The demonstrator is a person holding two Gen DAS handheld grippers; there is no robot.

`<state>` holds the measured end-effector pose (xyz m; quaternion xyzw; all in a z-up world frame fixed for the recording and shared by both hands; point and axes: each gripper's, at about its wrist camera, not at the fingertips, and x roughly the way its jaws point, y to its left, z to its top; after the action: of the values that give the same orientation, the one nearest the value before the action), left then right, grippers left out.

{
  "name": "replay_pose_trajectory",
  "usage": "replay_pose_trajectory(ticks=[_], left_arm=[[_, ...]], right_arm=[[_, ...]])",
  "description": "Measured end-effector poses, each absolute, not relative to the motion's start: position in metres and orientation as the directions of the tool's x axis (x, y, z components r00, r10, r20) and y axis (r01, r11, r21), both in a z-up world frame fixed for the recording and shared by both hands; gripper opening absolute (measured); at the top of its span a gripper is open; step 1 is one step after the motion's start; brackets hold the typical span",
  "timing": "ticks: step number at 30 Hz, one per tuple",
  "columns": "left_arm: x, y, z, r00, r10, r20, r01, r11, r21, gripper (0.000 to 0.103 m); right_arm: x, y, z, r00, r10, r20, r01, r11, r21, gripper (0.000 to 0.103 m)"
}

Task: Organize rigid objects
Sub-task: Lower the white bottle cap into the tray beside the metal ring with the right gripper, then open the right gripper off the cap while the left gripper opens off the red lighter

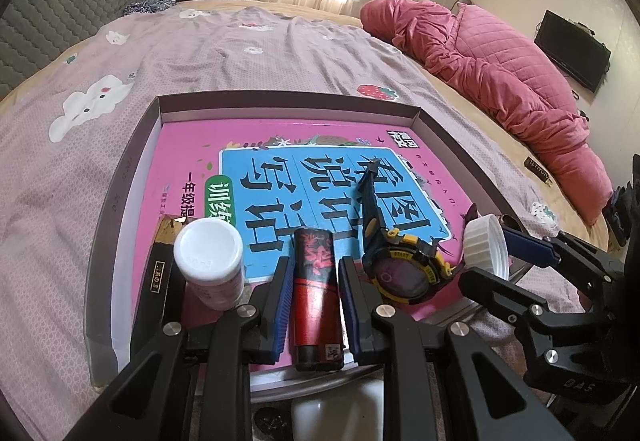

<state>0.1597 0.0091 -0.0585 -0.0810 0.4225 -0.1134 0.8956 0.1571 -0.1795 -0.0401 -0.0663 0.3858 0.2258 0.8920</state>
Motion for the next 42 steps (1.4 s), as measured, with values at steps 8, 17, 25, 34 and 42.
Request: replay_pose_trajectory(ticks=[8,17,25,34,42], left_arm=[[0.162,0.008,-0.059,0.617,-0.269,-0.74,0.135,0.962,-0.237,0.023],[0.162,0.008,-0.059,0.616,-0.268,-0.74,0.137,0.962,-0.234,0.023],[0.16,0.005,-0.059,0.616,-0.264,-0.743,0.143,0.964,-0.224,0.024],[0.156,0.004,-0.059,0.61,-0.263,-0.747,0.151,0.965,-0.217,0.024],[0.148,0.002,-0.054,0.614,-0.258,-0.746,0.161,0.966,-0.202,0.028]], right_arm=[[0.157,-0.181,-0.038,0.602,0.354,-0.716,-0.453,0.89,0.059,0.063],[0.157,-0.185,-0.035,0.618,0.35,-0.704,-0.437,0.897,0.061,0.063],[0.156,-0.187,-0.033,0.627,0.345,-0.698,-0.433,0.9,0.057,0.069],[0.156,-0.187,-0.032,0.631,0.343,-0.696,-0.435,0.899,0.049,0.07],[0.155,-0.187,-0.03,0.636,0.341,-0.692,-0.437,0.899,0.041,0.07]])
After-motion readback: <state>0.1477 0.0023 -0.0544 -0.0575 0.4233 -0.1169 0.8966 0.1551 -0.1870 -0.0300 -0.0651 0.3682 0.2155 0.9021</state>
